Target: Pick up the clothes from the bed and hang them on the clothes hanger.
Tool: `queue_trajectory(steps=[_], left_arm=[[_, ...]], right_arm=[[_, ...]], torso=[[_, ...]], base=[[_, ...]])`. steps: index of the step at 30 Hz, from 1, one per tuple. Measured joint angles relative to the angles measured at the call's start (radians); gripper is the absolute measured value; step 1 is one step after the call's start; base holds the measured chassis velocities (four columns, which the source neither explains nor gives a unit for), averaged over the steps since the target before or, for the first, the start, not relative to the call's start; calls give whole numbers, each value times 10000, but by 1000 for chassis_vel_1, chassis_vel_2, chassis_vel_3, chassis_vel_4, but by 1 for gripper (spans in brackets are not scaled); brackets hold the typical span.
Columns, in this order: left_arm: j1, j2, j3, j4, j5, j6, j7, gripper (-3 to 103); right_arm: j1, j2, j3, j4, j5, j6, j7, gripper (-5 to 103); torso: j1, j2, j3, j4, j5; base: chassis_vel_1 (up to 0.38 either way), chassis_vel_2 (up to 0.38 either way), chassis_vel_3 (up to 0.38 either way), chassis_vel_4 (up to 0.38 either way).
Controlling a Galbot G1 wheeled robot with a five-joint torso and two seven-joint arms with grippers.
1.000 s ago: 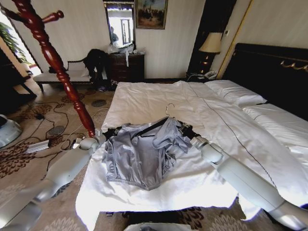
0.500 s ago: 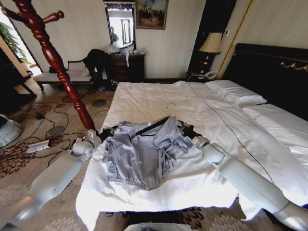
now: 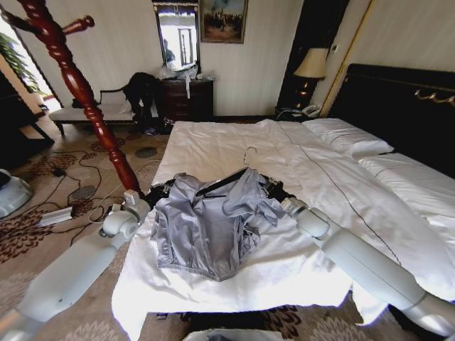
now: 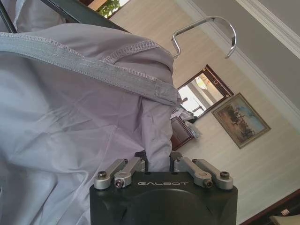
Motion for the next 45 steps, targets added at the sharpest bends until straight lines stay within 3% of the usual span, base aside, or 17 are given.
queue_trajectory(steps=[14,24,31,45], left_arm=[[-295,850,-83,-2233,-1047,781,-1139,0],[-1307,1249,320,-2210,-1272,1166,-1648,0],[-2114,869,791,-2148,-1694,1444,-2167,0],[-1224,1465,245,-3472,-1950,1553,-2307,0]], right_arm=[[410,21,-402,55,-22,-330,-21,21],[830,313,-882,90,34,-531,-42,21],[873,578,-1175,16,-209,-719,-35,21],[961,1004,-1334,-302,-685,-1356,2,21]], torso=[[1,0,1,-3,-1],[2,0,1,-1,-3],[2,0,2,-7,0],[1,0,0,-3,0]], base=[[0,0,0,0],[0,0,0,0],[0,0,0,0],[0,0,0,0]])
